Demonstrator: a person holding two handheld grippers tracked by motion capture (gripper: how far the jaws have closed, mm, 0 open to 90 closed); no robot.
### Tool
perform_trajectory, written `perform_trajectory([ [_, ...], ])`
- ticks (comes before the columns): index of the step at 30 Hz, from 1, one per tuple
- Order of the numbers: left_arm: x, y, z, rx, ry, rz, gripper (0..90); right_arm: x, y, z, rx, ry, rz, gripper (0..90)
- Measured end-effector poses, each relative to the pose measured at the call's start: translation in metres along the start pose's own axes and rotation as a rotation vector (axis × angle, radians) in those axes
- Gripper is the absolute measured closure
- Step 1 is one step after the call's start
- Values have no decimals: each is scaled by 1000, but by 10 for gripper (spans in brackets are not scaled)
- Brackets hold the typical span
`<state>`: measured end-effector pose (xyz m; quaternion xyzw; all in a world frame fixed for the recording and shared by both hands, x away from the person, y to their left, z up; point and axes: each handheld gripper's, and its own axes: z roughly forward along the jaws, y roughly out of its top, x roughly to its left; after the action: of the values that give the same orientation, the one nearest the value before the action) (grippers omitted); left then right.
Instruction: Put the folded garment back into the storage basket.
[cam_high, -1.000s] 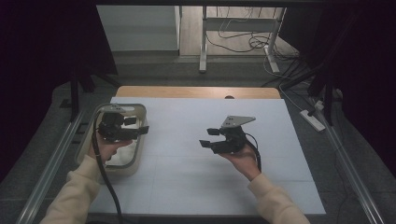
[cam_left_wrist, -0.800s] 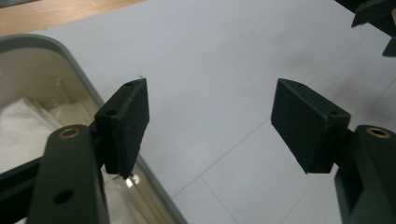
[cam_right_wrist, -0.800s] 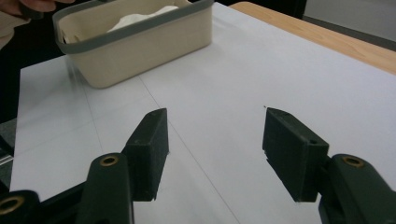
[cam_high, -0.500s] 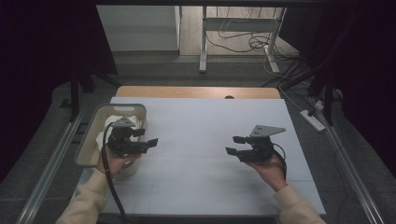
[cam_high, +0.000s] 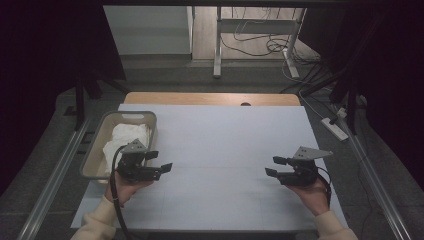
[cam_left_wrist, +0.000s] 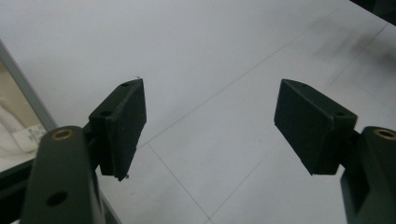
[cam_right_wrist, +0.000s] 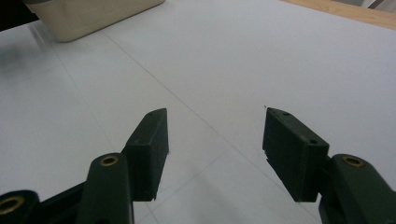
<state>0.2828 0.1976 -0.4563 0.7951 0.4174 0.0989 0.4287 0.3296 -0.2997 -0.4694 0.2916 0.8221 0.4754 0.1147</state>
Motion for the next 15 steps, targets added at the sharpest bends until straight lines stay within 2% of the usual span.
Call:
perform_trajectory([
  [7, -6, -10, 1, 4, -8, 4, 254, -7, -12, -12, 4, -26, 0, 392],
  [10, -8, -12, 2, 13, -11, 18, 251, -11, -17, -17, -2, -30, 20, 389],
  [15, -9, -13, 4, 15, -11, 22, 250, -10, -19, -18, 0, -25, 13, 382],
])
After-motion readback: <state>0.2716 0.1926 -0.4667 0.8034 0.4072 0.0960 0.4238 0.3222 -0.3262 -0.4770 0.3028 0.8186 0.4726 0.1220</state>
